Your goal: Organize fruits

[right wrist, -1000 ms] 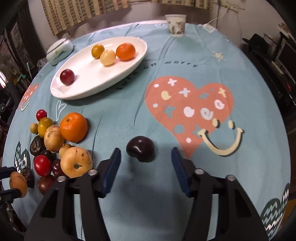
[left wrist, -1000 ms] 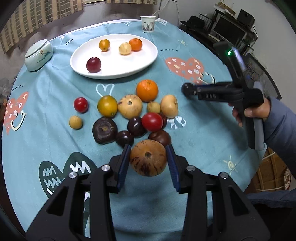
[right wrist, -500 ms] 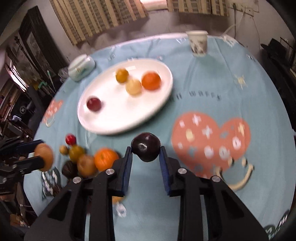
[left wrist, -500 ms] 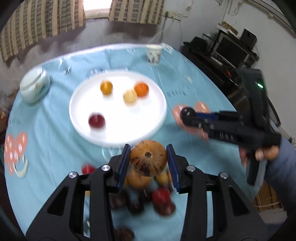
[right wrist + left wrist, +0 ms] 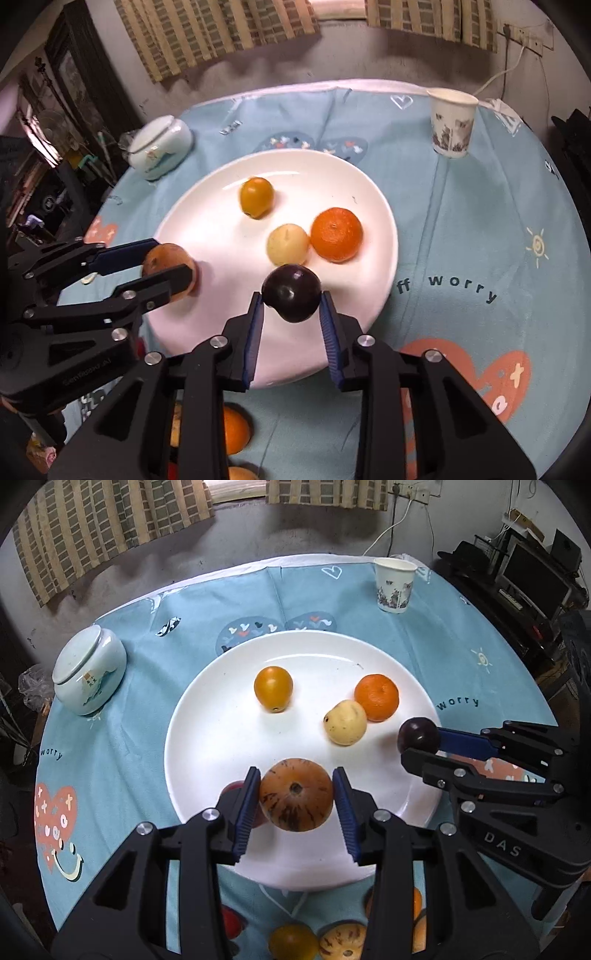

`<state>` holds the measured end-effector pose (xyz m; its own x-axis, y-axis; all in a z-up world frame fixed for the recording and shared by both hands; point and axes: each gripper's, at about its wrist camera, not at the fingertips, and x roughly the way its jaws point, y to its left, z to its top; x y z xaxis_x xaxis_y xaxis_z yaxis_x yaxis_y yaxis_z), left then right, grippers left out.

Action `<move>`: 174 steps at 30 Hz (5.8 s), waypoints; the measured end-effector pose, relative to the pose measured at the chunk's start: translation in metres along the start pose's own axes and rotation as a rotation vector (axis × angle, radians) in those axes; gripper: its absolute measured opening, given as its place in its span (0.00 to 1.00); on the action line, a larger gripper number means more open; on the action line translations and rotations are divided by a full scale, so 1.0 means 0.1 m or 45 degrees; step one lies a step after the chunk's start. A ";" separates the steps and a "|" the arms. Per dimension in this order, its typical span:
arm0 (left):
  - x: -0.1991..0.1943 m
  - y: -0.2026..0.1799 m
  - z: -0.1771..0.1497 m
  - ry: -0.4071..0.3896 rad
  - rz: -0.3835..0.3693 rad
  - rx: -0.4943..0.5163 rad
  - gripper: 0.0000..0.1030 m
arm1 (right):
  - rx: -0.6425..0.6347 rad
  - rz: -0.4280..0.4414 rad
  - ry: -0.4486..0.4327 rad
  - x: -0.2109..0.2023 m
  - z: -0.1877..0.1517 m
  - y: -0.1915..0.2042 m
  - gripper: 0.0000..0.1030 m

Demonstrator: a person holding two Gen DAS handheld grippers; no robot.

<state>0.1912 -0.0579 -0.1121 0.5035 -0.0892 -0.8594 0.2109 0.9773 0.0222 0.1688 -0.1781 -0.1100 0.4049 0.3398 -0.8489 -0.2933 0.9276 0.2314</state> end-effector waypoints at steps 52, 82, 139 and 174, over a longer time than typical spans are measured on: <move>-1.84 0.08 -0.77 -0.406 0.029 -0.029 0.74 | -0.200 -0.235 -1.118 -3.09 -1.08 0.89 0.99; -1.14 0.24 -2.44 0.090 0.031 -0.016 0.77 | 0.016 0.056 0.062 -1.06 -2.23 0.98 0.99; -0.87 0.27 -2.43 0.166 0.005 -0.026 0.77 | 0.054 -0.011 0.081 -0.92 -2.24 1.00 0.99; -0.94 0.53 -2.55 0.167 0.031 -0.135 0.77 | 0.080 0.380 0.214 -0.38 -1.44 1.12 0.92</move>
<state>-0.0587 0.0511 -0.1609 0.3925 -0.0462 -0.9186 0.1071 0.9942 -0.0042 -0.0044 -0.1100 -0.1203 0.1597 0.5721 -0.8045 -0.3211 0.8007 0.5057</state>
